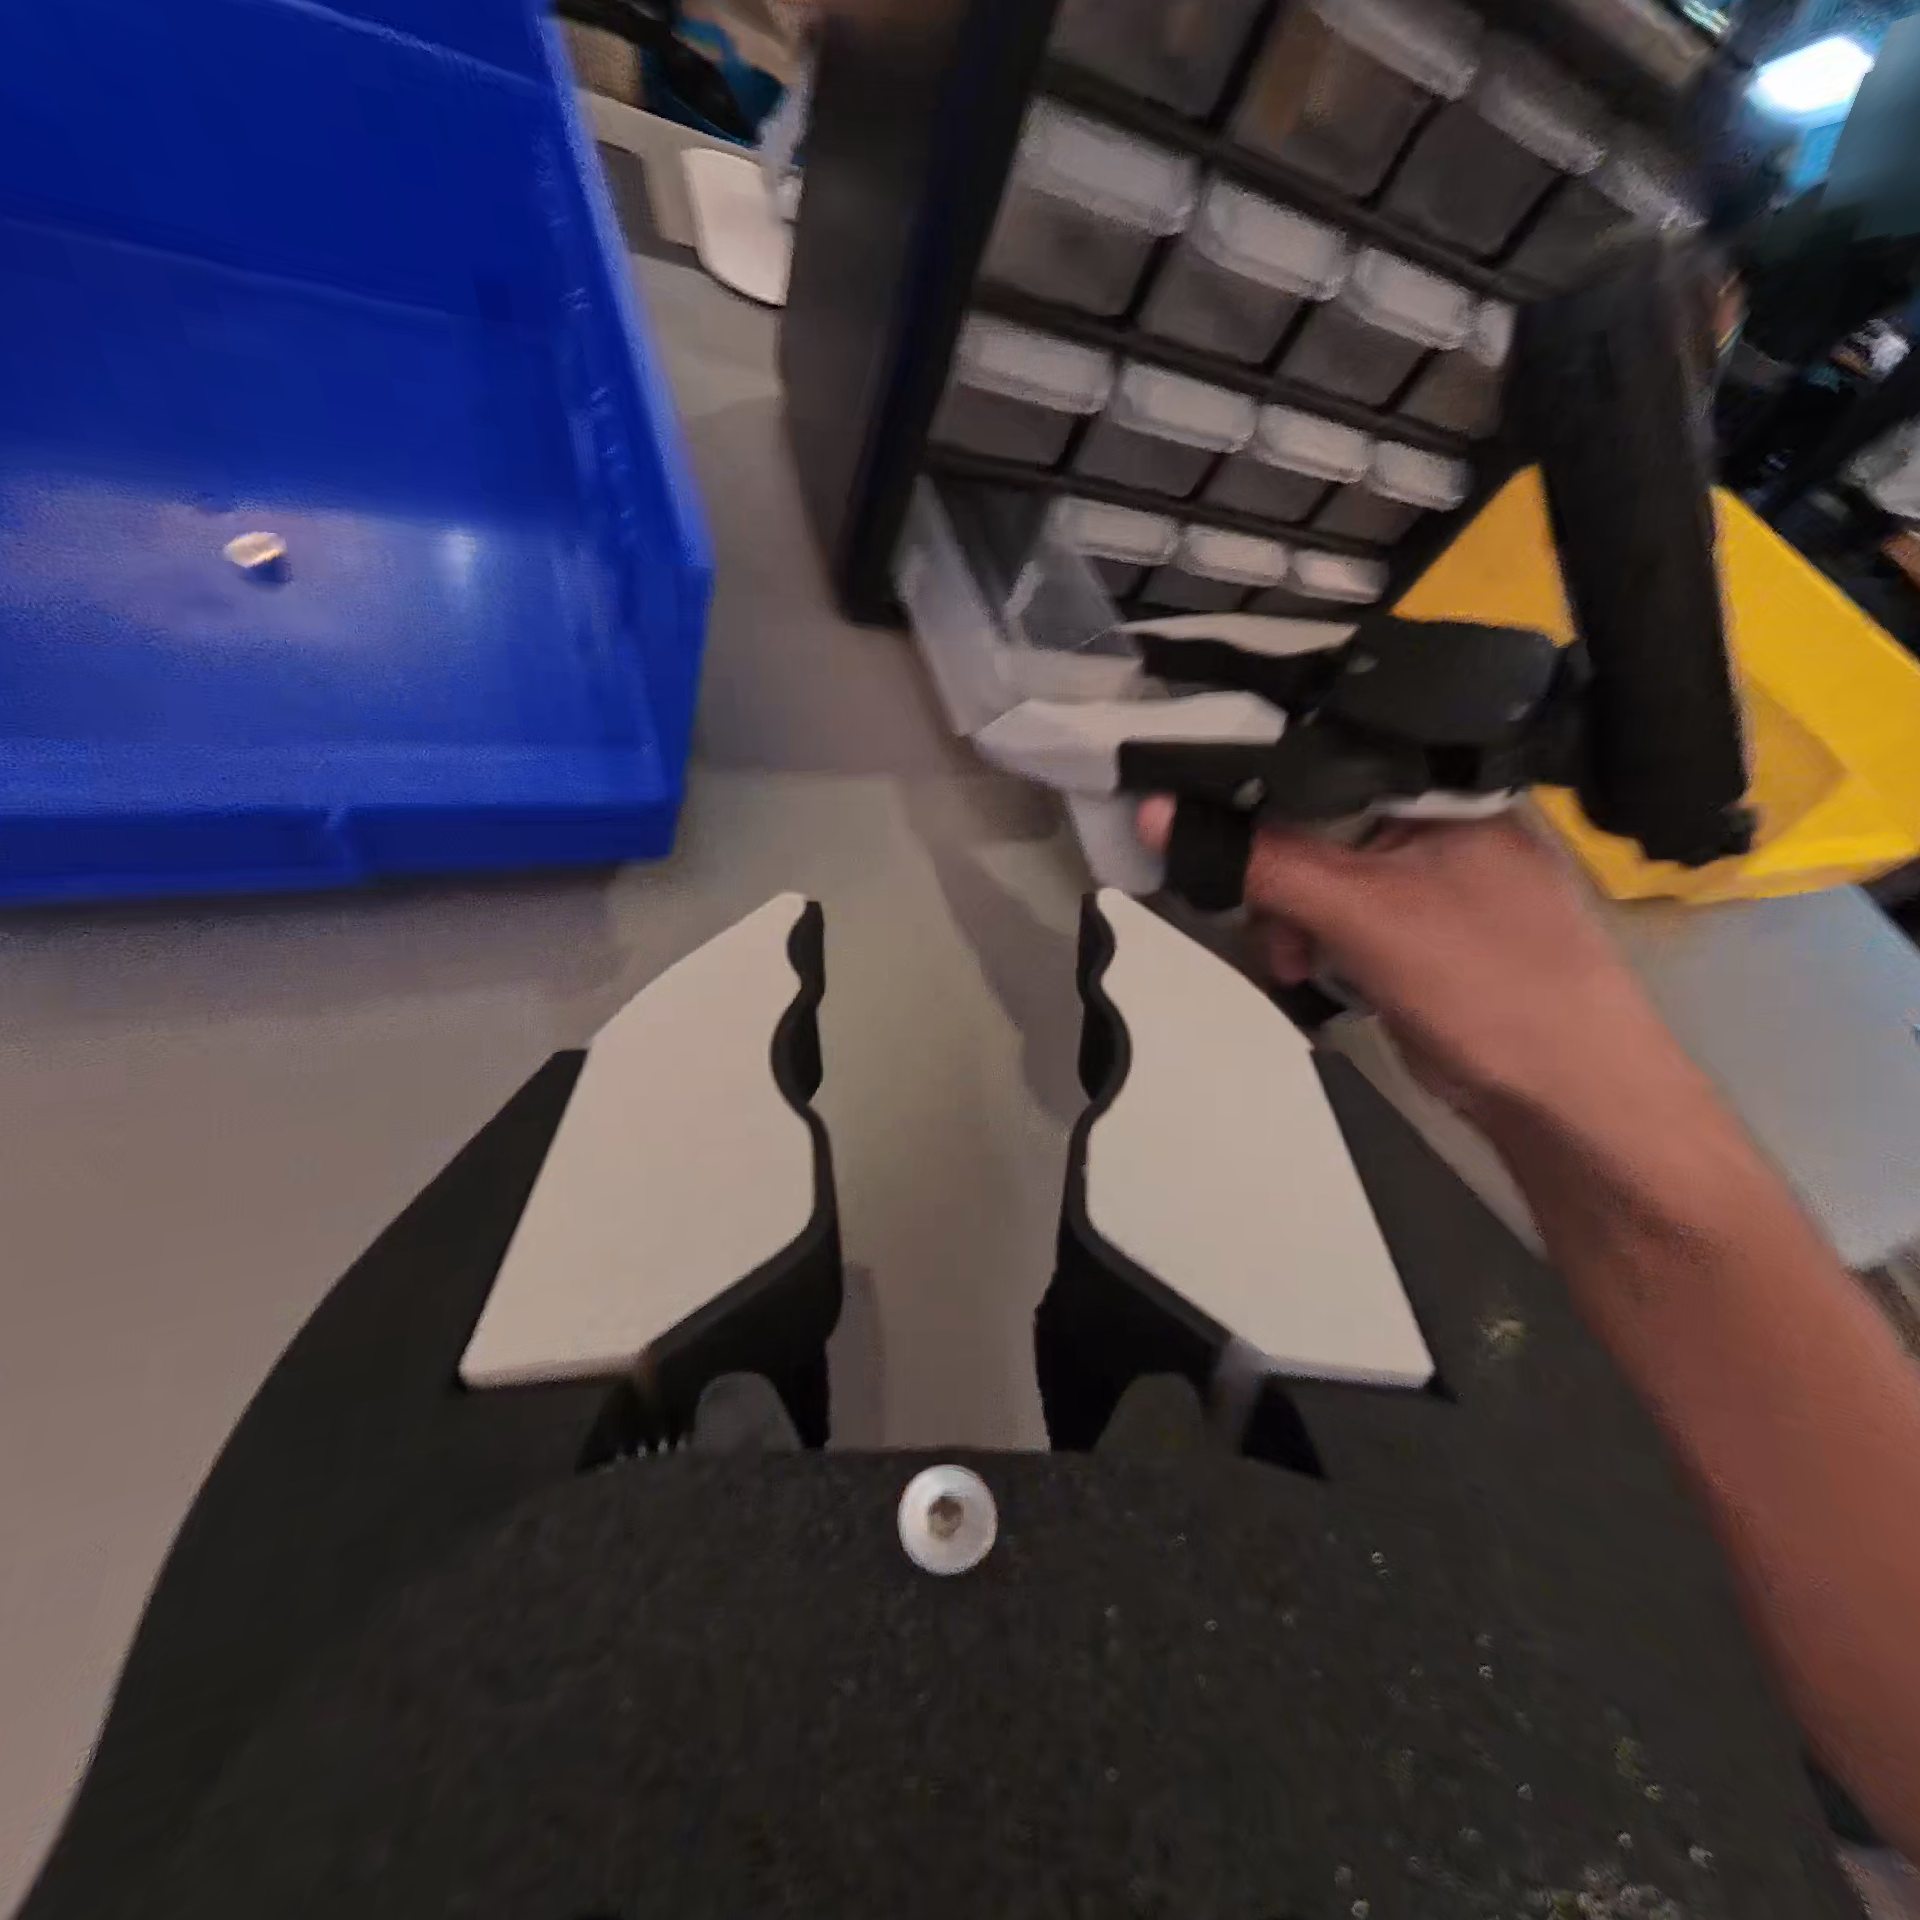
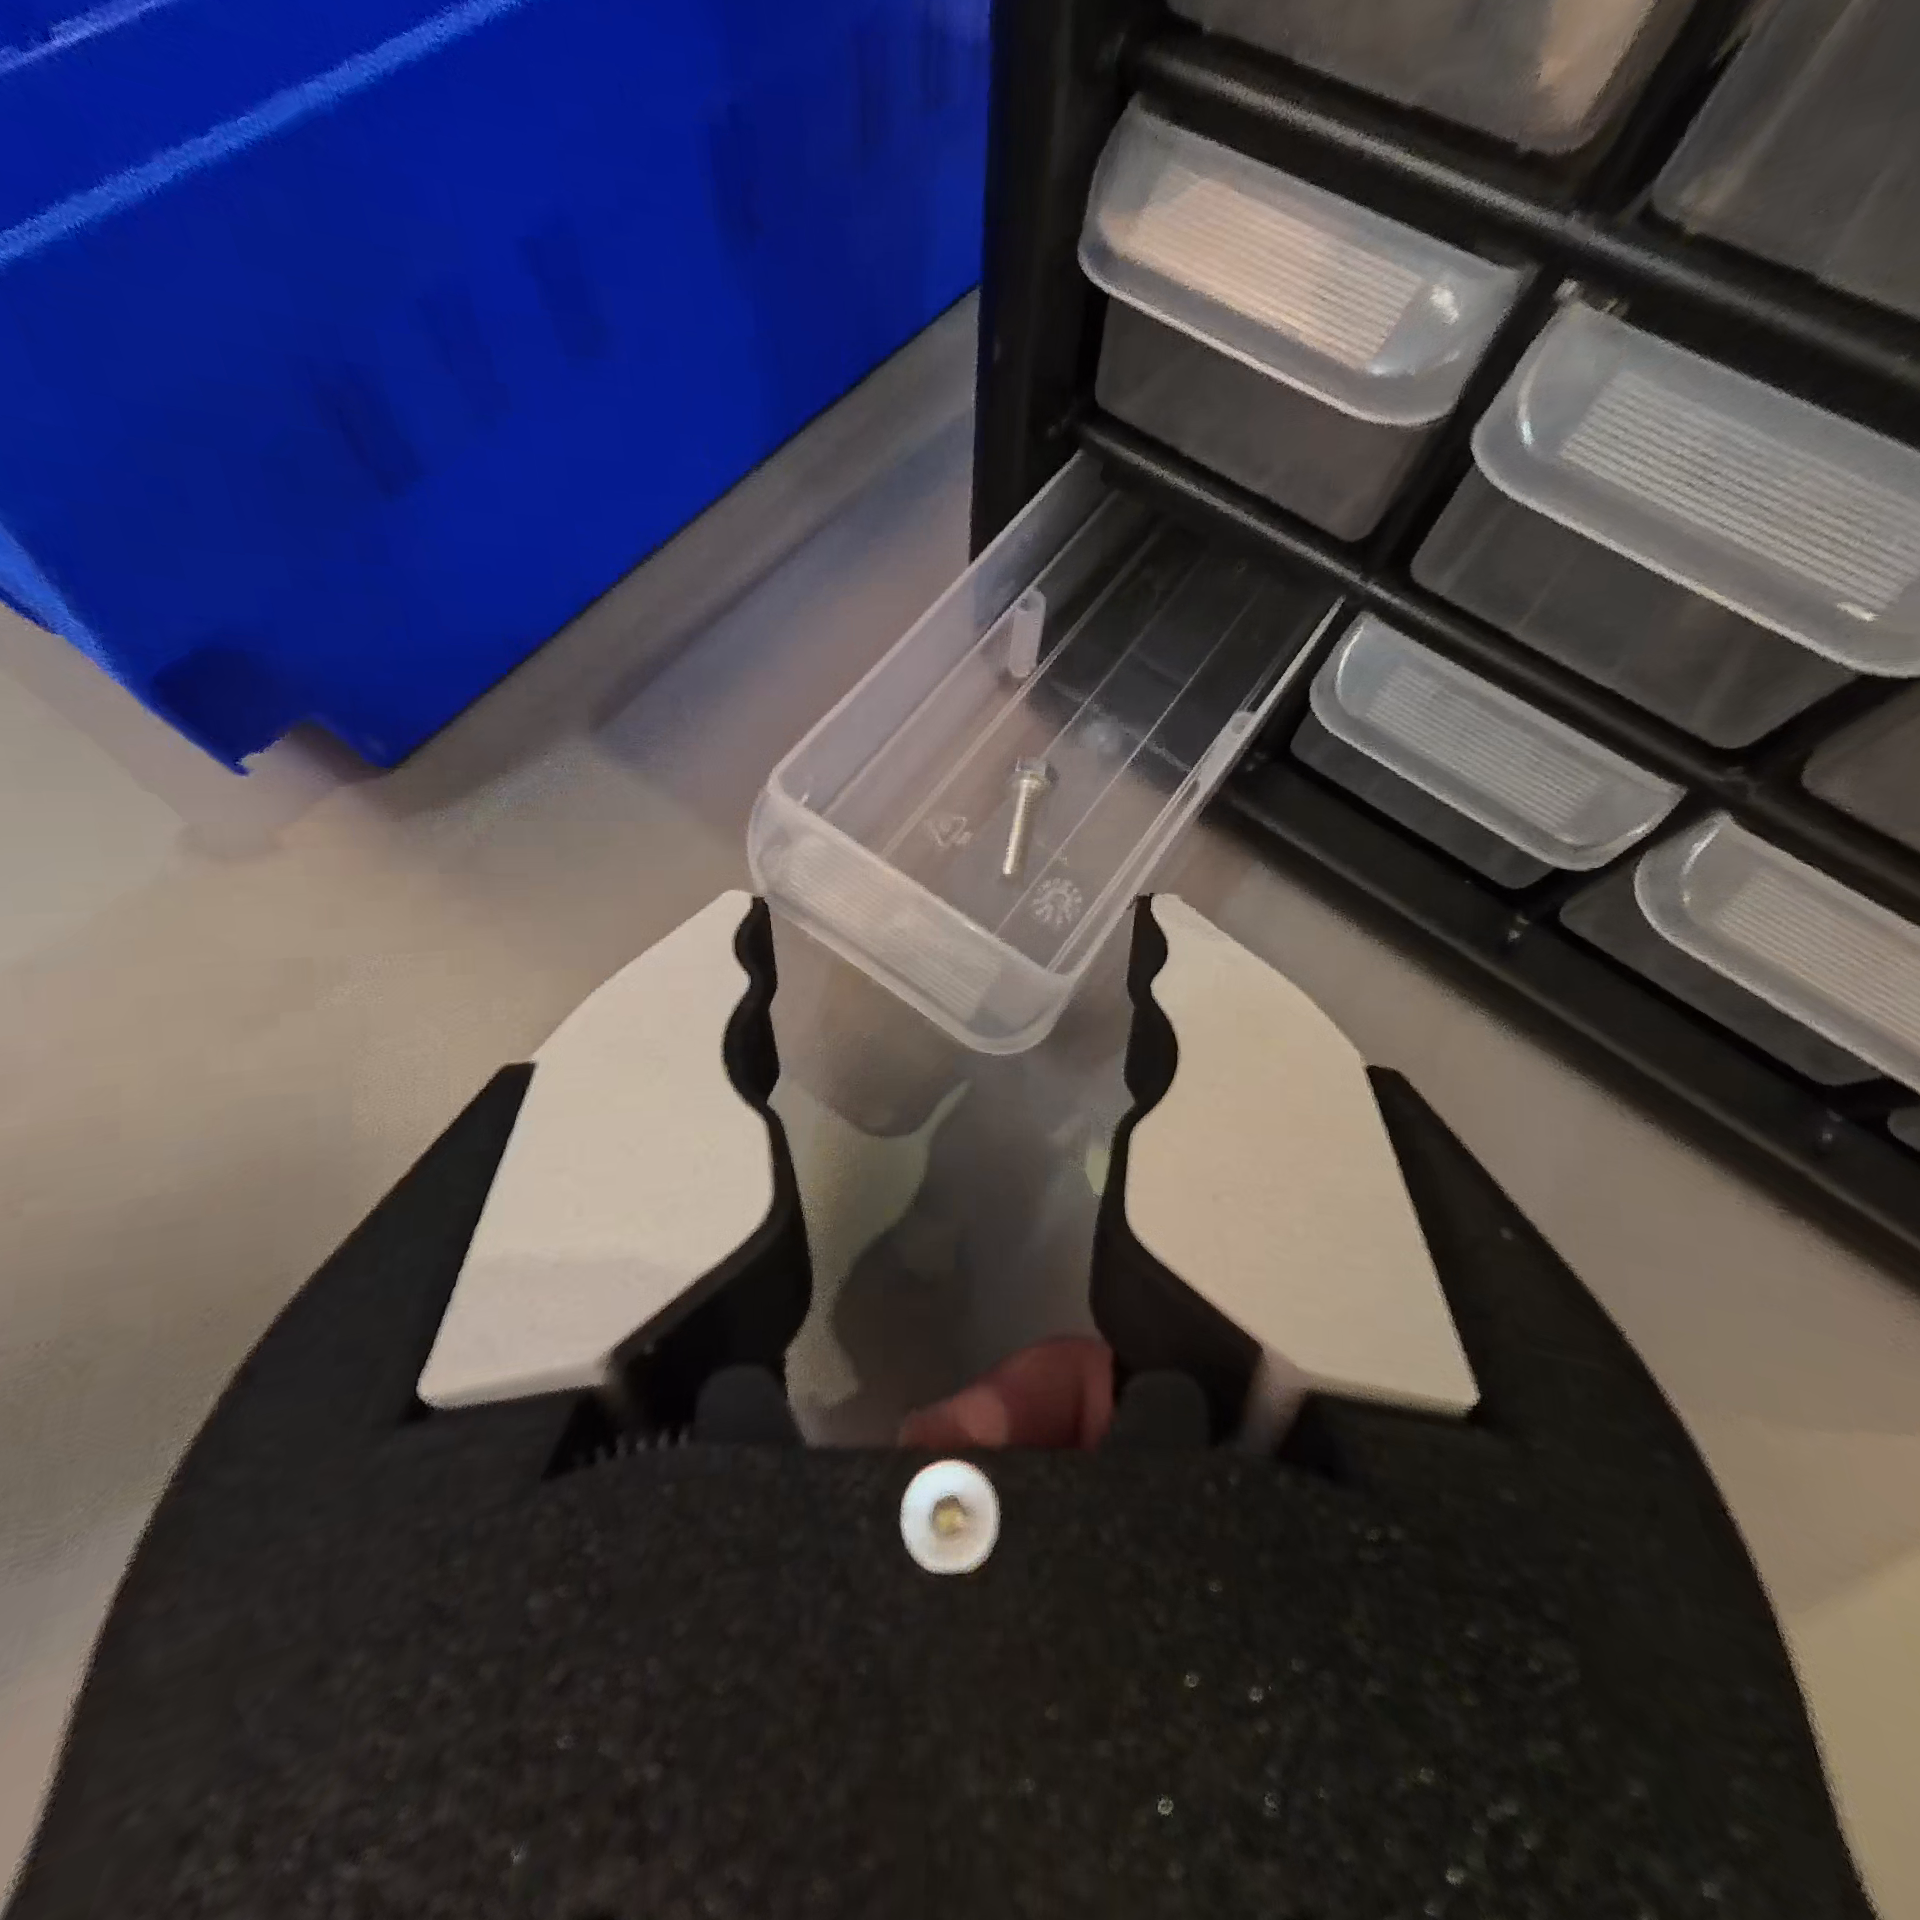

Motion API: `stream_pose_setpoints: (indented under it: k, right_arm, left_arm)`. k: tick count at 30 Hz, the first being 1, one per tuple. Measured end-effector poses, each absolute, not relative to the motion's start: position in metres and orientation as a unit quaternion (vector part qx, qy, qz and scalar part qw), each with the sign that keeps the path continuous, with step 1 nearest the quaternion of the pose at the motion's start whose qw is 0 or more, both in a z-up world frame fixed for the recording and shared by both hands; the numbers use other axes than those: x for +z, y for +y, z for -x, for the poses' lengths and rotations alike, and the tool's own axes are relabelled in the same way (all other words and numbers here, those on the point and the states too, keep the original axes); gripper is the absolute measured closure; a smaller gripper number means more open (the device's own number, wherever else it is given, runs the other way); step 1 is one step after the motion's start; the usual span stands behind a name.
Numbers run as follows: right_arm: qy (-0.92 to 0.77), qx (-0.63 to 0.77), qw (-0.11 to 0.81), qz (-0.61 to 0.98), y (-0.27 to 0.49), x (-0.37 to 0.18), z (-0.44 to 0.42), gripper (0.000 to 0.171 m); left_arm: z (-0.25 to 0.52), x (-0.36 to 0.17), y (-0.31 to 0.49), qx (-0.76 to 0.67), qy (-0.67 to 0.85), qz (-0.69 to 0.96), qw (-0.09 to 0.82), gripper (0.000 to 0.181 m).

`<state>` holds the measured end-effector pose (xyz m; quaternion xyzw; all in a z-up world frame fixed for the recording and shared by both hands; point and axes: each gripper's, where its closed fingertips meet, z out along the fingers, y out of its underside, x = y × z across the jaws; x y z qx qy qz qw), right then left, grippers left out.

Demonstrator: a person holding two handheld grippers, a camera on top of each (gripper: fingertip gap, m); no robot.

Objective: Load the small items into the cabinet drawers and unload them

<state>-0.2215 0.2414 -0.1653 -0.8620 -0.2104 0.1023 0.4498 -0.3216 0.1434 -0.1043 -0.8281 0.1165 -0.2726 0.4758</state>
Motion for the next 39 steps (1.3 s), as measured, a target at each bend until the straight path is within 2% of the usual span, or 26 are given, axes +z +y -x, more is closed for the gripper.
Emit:
stream_pose_setpoints:
  k: [3, 5, 9, 10, 12, 15, 19, 30, 33, 36, 39]
  right_arm:
    - [-0.211, 0.095, 0.442, 0.867, 0.253, -0.168, 0.221, 0.108]
    - [-0.214, 0.085, 0.429, 0.874, 0.258, -0.172, 0.219, 0.112]
    - [-0.223, 0.078, 0.417, 0.878, 0.243, -0.171, 0.212, 0.112]
    - [-0.229, 0.089, 0.415, 0.876, 0.236, -0.168, 0.213, 0.117]
    - [-0.249, 0.121, 0.418, 0.865, 0.224, -0.161, 0.219, 0.143]
    - [-0.262, 0.147, 0.431, 0.851, 0.226, -0.152, 0.228, 0.148]
    - [-0.253, 0.18, 0.401, 0.862, 0.243, -0.164, 0.236, 0.146]
    - [-0.241, 0.152, 0.446, 0.849, 0.289, -0.157, 0.227, 0.139]
    - [-0.261, 0.131, 0.451, 0.843, 0.292, -0.16, 0.229, 0.144]
    - [-0.269, 0.115, 0.451, 0.843, 0.288, -0.163, 0.229, 0.131]
    - [-0.284, 0.108, 0.461, 0.834, 0.269, -0.154, 0.226, 0.128]
  left_arm:
    - [0.332, -0.124, 0.133, -0.257, 0.091, 0.83, 0.487, 0.134]
    - [0.319, -0.122, 0.132, -0.281, 0.106, 0.824, 0.48, 0.134]
    - [0.307, -0.132, 0.131, -0.232, 0.161, 0.833, 0.476, 0.134]
    - [0.305, -0.133, 0.129, -0.224, 0.17, 0.833, 0.477, 0.135]
    - [0.303, -0.13, 0.126, -0.22, 0.18, 0.826, 0.486, 0.135]
    - [0.302, -0.126, 0.126, -0.228, 0.179, 0.823, 0.489, 0.135]
    - [0.303, -0.131, 0.126, -0.249, 0.166, 0.83, 0.471, 0.135]
    - [0.311, -0.131, 0.131, -0.254, 0.154, 0.832, 0.469, 0.135]
    - [0.311, -0.131, 0.131, -0.25, 0.158, 0.831, 0.471, 0.135]
    - [0.311, -0.133, 0.131, -0.245, 0.161, 0.833, 0.47, 0.135]
    - [0.312, -0.132, 0.131, -0.247, 0.158, 0.832, 0.47, 0.135]
